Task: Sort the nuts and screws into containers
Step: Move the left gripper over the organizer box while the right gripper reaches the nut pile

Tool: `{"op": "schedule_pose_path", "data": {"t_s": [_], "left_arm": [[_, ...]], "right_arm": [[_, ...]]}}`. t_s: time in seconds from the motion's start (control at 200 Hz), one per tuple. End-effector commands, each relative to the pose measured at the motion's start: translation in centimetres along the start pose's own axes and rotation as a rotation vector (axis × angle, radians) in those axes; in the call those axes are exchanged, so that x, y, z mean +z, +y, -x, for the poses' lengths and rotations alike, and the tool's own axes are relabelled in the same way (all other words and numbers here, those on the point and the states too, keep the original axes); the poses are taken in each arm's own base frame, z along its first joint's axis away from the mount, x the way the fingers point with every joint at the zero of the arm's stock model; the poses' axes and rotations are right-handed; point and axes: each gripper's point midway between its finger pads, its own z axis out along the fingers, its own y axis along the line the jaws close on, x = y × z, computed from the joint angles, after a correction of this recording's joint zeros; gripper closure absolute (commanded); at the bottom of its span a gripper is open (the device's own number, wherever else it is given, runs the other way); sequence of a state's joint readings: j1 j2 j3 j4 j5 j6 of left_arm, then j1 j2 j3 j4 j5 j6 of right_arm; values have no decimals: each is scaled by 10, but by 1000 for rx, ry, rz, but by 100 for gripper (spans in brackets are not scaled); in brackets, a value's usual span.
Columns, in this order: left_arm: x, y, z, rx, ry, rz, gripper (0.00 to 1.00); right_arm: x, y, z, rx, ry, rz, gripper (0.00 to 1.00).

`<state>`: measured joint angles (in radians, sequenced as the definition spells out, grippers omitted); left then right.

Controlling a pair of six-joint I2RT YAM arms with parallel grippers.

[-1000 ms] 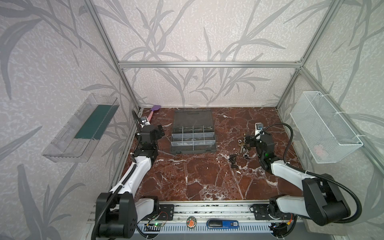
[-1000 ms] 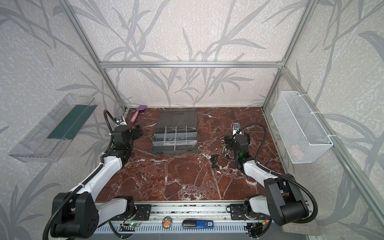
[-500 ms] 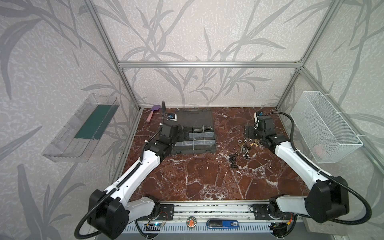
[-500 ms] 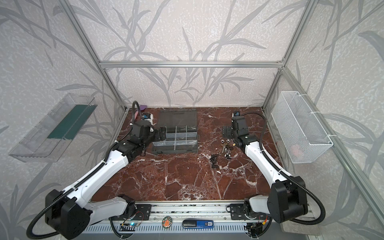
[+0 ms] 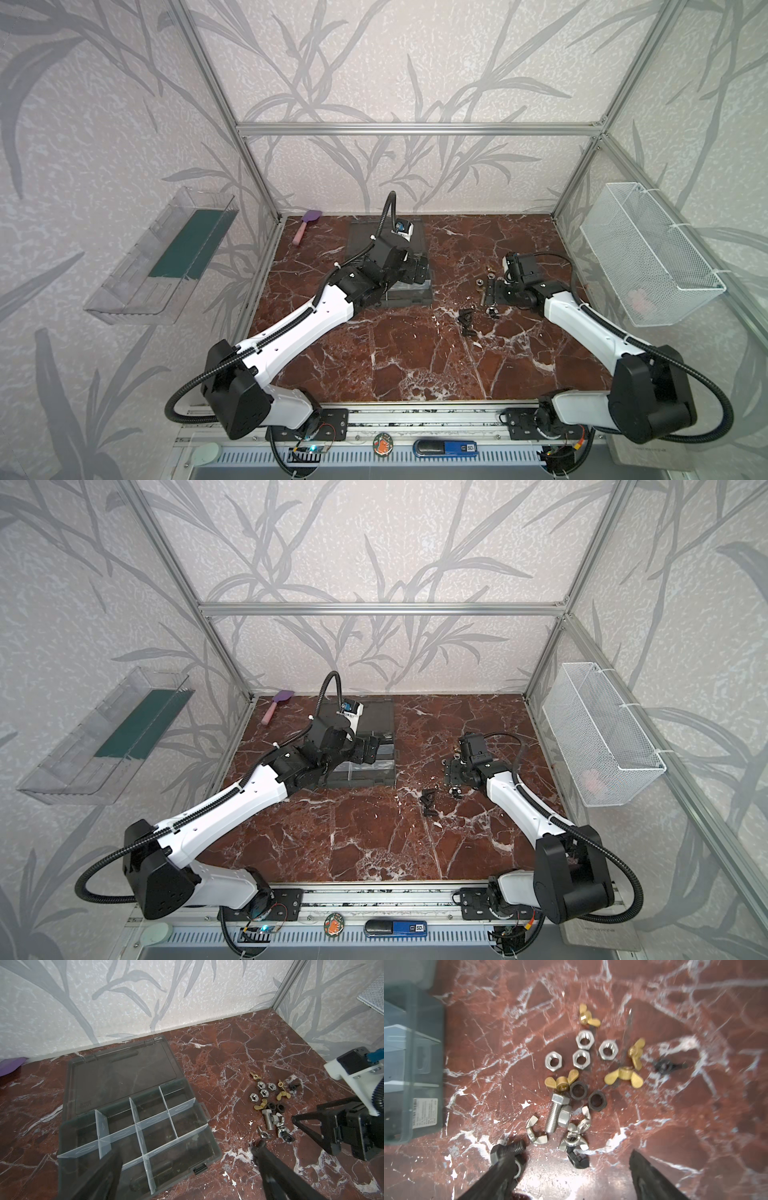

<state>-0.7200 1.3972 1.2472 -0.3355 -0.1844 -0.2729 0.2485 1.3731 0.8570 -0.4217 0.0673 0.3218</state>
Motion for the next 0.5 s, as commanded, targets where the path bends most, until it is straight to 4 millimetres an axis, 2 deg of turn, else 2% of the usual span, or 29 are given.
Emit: {"op": "schedule_pose_path", "data": {"t_s": [0.0, 0.195, 0.3, 0.395, 0.5], "left_arm": [[11, -4, -13, -19, 2, -20, 1], [31, -5, -43, -30, 64, -26, 0], [34, -3, -57, -48, 102, -15, 0], [35, -10, -63, -28, 107, -26, 1], [34, -19, -64, 4, 117, -41, 1]], "right_arm": [[15, 5, -12, 8, 56, 24, 22], [36, 6, -16, -32, 123, 8, 28], [45, 11, -14, -36, 128, 27, 40], [52, 14, -12, -44, 145, 35, 47], [56, 15, -6, -58, 145, 27, 49]]}}
